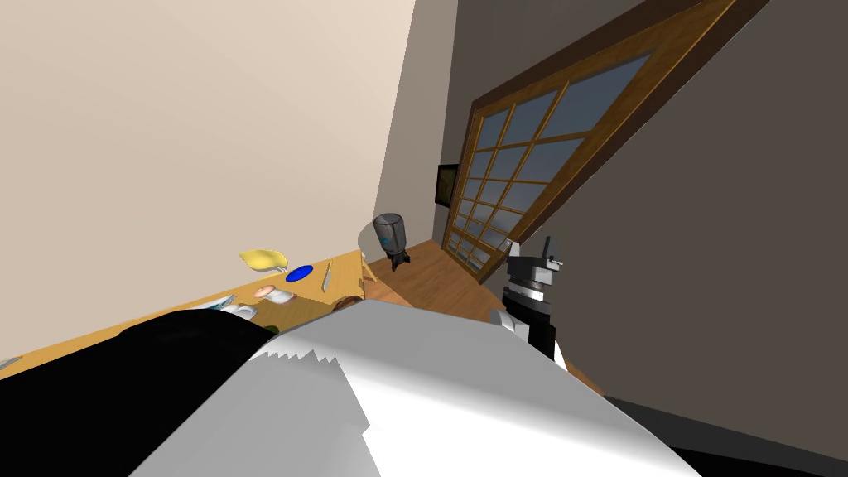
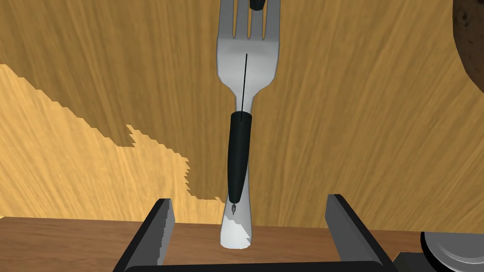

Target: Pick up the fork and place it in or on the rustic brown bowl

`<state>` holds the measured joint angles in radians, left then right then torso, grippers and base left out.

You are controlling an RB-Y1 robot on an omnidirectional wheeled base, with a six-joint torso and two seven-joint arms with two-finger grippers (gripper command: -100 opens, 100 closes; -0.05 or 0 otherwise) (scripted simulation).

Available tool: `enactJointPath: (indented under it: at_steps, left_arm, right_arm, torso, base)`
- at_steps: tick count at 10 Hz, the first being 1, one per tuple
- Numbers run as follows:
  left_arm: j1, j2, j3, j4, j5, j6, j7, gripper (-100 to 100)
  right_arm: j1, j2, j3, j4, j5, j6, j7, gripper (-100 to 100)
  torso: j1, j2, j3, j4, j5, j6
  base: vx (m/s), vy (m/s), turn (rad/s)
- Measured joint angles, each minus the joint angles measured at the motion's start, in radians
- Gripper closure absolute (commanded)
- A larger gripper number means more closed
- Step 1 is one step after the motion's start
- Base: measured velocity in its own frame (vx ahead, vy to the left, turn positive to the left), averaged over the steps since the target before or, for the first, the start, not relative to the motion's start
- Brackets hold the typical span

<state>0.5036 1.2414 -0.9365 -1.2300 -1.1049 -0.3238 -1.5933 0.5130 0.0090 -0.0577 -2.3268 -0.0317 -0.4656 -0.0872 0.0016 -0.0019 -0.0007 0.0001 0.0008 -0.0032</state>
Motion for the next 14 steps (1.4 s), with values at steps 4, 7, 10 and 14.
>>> enactJointPath:
  at_steps: [4, 7, 10, 14]
  left_arm:
    - [-0.003, -0.028, 0.001, 0.028, -0.002, 0.003, -0.007, 100]
    - [-0.003, -0.028, 0.001, 0.027, -0.002, 0.003, -0.007, 0]
    - [-0.003, 0.003, 0.003, 0.002, 0.002, -0.005, -0.005, 100]
    - [0.011, 0.029, -0.001, -0.009, 0.014, -0.012, -0.013, 100]
  right_arm:
    - [0.000, 0.000, 0.000, 0.000, 0.000, 0.000, 0.000, 0]
    - [0.000, 0.000, 0.000, 0.000, 0.000, 0.000, 0.000, 0]
    - [0.000, 0.000, 0.000, 0.000, 0.000, 0.000, 0.000, 0]
    - [0.000, 0.000, 0.000, 0.000, 0.000, 0.000, 0.000, 0]
  torso:
    - [-0.001, -0.002, -0.001, 0.000, 0.000, 0.000]
    - [0.000, -0.002, -0.001, 0.000, 0.000, 0.000]
    - [0.000, -0.003, -0.002, -0.001, -0.001, -0.001]
    - [-0.002, -0.003, -0.002, -0.001, 0.000, -0.001]
  base:
    - [-0.002, 0.000, -0.004]
    - [0.000, 0.000, 0.000]
    - [0.024, 0.000, 0.092]
    - [0.017, -0.020, -0.013]
